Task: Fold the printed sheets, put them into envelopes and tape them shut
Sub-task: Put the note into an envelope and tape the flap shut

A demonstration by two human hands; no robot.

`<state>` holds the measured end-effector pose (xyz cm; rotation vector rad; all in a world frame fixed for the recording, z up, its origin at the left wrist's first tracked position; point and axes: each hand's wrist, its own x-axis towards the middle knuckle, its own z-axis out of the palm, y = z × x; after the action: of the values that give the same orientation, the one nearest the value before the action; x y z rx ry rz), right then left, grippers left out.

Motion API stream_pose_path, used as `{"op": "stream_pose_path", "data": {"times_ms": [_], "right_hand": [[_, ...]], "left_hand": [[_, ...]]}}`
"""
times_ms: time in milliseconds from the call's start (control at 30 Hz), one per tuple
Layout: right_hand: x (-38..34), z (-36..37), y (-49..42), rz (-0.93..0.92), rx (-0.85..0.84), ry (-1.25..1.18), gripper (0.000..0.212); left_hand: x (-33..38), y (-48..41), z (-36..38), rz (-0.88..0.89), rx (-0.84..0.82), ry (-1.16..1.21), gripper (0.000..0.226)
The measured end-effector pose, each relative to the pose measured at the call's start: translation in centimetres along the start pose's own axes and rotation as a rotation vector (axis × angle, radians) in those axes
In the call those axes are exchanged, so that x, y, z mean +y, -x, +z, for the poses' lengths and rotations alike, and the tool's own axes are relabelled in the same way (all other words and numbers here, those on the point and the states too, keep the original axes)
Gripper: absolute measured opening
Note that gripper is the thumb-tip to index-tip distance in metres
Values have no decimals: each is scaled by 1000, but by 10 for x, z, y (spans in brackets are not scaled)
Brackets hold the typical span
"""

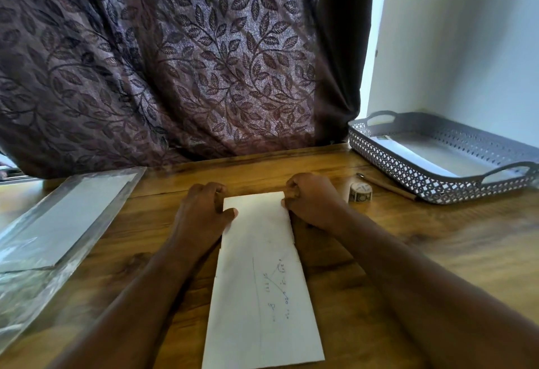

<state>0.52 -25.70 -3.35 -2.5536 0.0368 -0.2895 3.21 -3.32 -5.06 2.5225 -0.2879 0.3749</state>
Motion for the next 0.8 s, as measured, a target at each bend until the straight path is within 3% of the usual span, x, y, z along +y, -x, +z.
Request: {"op": "stream_pose_path", "data": {"times_ms": [133, 233, 300, 467, 667, 800], "right_hand": [[18, -38, 3, -81, 117, 32, 21], [49, -75, 13, 34, 336, -146, 18], [71, -89, 21, 84, 415, -122, 14], [99, -95, 36, 39, 307, -40, 20], [108, -86, 35, -25, 60, 138, 26], [101, -78, 30, -35, 107, 152, 18]], "left_hand": [[4, -2, 1, 73, 78, 4, 50], [6, -1, 3, 109, 95, 42, 43], [6, -1, 1, 133, 120, 86, 37], [10, -1, -2, 159, 209, 192, 22], [7, -1, 0, 228, 223, 156, 16], [13, 3, -3, 354, 250, 166, 13]]}}
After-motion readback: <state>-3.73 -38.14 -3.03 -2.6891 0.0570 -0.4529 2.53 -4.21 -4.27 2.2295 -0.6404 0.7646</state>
